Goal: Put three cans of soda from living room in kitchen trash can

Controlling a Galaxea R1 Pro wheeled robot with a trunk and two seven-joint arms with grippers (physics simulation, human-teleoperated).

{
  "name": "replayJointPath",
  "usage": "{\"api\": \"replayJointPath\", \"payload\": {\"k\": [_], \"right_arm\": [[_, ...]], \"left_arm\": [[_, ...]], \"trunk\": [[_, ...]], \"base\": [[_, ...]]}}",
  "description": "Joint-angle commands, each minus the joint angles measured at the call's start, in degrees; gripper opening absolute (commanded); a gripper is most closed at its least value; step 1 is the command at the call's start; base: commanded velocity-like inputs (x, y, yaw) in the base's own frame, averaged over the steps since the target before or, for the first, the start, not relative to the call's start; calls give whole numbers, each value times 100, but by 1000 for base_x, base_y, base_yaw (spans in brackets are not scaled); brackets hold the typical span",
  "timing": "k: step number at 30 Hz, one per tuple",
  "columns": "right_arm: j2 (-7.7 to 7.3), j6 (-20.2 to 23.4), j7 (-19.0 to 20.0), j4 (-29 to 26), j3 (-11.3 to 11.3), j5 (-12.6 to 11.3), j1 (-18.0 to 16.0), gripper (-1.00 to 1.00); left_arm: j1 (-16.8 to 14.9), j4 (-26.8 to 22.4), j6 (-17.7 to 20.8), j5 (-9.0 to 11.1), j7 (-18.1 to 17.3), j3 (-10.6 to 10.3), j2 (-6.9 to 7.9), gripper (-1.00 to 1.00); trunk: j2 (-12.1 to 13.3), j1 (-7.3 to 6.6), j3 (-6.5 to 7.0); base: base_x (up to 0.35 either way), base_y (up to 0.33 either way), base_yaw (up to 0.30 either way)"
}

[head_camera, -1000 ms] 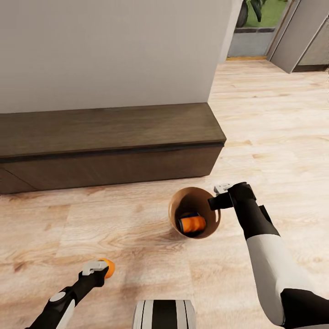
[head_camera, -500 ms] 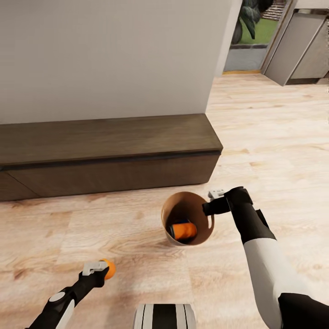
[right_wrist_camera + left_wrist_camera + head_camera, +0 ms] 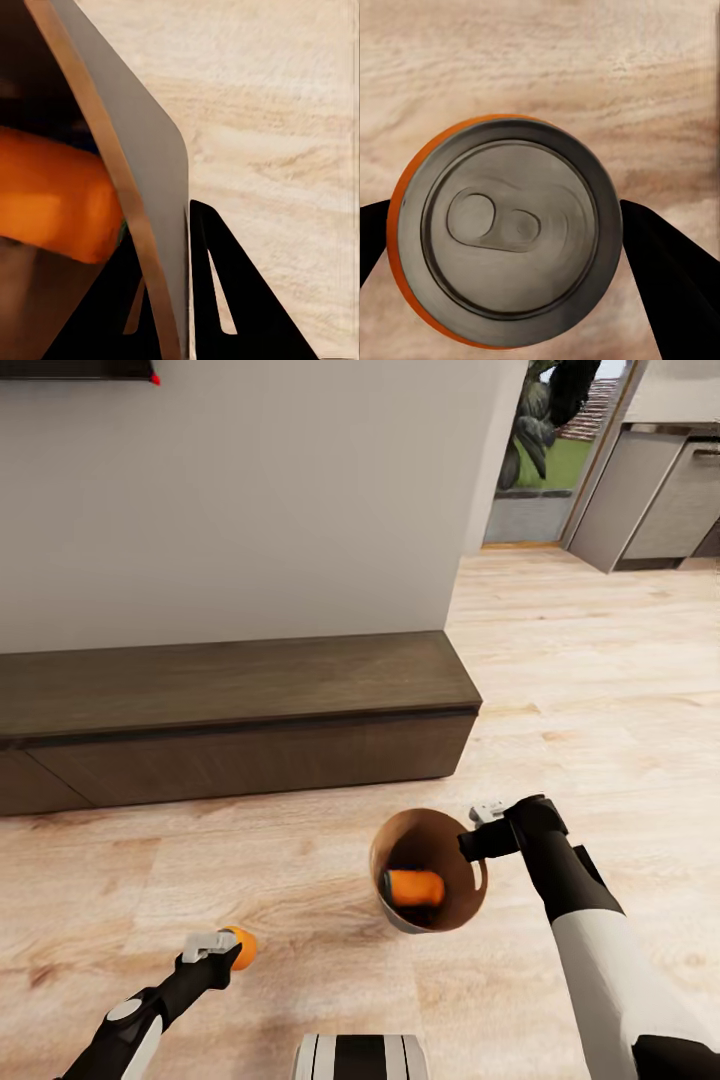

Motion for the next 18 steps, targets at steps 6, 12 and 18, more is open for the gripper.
{"api": "replayJointPath", "payload": {"k": [6, 12, 18], "right_arm": [[-97, -119, 50, -1, -43, -273, 186, -100], [-107, -448, 63, -1, -55, -273, 374, -100], [-115, -502, 68, -1, -59, -277, 394, -100]], "left_arm": [[0, -66, 19, -4, -6, -8, 3, -100], [-1, -100, 55, -3, -7, 2, 17, -100], [0, -160, 82, 3, -88, 6, 21, -100]], "trunk": [[8, -16, 134], [16, -31, 267], [179, -124, 383]], "base": [[0, 0, 0], [0, 0, 0], [0, 0, 0]]}}
